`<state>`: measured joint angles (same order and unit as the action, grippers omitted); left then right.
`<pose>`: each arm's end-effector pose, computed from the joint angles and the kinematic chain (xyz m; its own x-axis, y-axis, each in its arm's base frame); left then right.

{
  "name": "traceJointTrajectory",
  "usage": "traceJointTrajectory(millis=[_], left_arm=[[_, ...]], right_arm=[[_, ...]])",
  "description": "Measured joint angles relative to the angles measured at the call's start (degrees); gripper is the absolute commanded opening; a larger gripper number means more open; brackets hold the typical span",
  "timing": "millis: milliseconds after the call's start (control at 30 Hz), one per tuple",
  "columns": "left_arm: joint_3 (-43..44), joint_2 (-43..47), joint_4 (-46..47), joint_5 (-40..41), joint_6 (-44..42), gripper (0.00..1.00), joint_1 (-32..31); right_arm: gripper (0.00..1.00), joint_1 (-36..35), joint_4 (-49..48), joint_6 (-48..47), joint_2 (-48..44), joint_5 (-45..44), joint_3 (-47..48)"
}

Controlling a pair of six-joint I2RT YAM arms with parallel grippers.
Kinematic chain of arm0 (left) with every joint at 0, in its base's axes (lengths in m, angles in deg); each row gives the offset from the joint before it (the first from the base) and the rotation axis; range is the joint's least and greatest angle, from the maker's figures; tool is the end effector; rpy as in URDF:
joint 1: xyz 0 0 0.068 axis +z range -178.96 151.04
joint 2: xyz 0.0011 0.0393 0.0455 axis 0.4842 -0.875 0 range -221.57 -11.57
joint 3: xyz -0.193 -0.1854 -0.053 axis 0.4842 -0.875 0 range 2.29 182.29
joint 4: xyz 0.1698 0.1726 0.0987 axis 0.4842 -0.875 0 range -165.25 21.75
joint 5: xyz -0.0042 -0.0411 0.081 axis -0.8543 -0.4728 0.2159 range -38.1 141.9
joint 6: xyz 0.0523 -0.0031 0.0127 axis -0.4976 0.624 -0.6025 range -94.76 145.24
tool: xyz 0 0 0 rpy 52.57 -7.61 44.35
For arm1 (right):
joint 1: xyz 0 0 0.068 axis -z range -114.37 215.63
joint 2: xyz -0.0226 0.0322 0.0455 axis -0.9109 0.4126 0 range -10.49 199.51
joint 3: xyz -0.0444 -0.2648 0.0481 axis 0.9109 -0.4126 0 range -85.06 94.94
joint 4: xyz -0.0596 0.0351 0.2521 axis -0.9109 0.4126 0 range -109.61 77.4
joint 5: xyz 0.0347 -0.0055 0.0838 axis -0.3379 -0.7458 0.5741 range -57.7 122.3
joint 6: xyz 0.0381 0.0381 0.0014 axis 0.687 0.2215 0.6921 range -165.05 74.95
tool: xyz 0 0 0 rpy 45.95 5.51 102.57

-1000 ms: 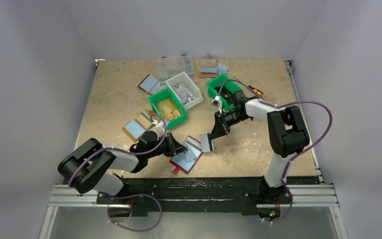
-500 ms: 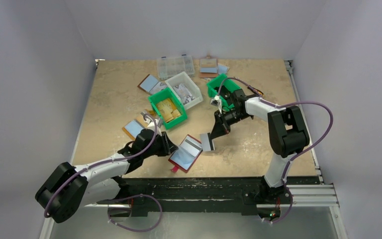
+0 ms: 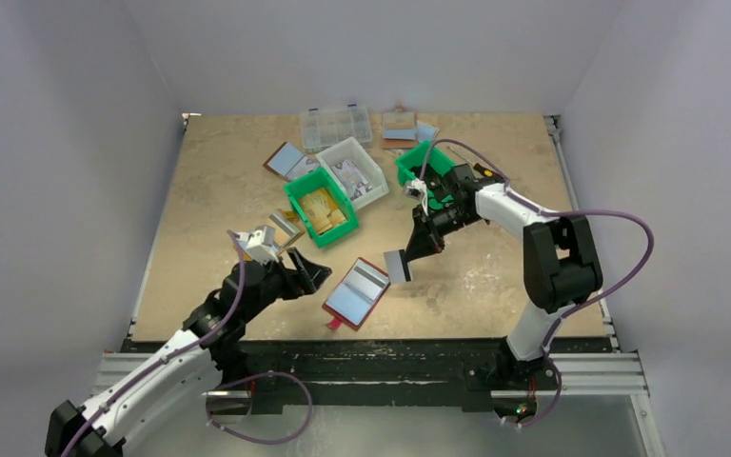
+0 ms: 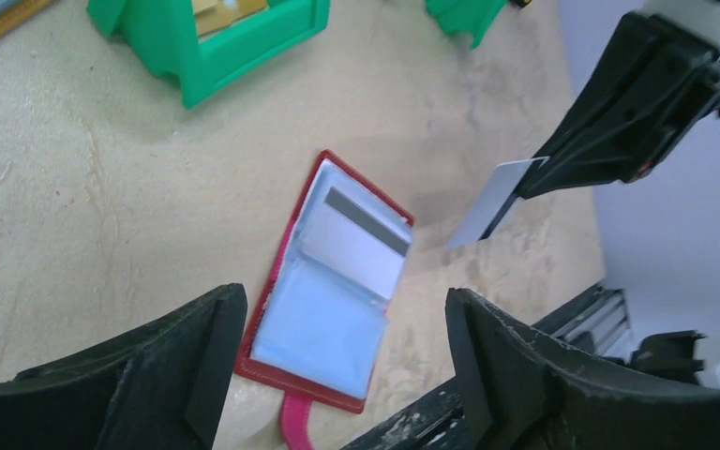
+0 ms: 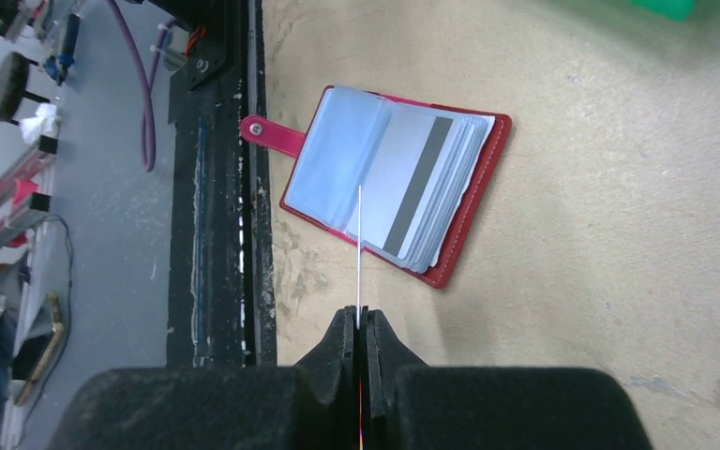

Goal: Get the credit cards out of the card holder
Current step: Place the credit card in the storage box.

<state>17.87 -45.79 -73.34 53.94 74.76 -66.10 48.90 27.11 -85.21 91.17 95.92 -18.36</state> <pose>0.1230 -0.0916 0.1964 -0.6473 -0.4632 -0.6053 0.1309 0.7147 -0.6870 0.2987 0.1231 0.1920 -0.5615 -0.4682 -0.6823 -0.8038 0.1129 0.5841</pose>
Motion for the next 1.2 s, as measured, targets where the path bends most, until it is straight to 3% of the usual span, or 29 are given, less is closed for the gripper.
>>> traceJointTrajectory(millis=[200, 433, 600, 933, 1200], left_arm=[[-0.46, 8.26, -1.46, 0.79, 2.84, 0.88, 0.00], [6.36, 2.89, -6.49, -0.42, 0.70, 0.88, 0.00], [13.03, -0.70, -8.07, -0.87, -2.45, 0.88, 0.00], [11.89, -1.18, -6.84, -2.47, -2.78, 0.88, 0.00], [11.91, -1.11, -6.12, -1.14, -4.17, 0.89, 0.00]], right_arm=[[0.00, 0.02, -0.37, -1.44, -6.32, -2.64, -0.02], [0.00, 0.17, -0.66, -2.78, -11.91, -5.16, 0.81], [0.00, 0.20, 3.13, -5.35, -11.10, -10.99, 9.79], [0.00, -0.42, 4.57, -20.37, -10.40, -15.02, 25.38], [0.00, -2.05, 4.31, -31.52, -3.93, -15.47, 35.10]])
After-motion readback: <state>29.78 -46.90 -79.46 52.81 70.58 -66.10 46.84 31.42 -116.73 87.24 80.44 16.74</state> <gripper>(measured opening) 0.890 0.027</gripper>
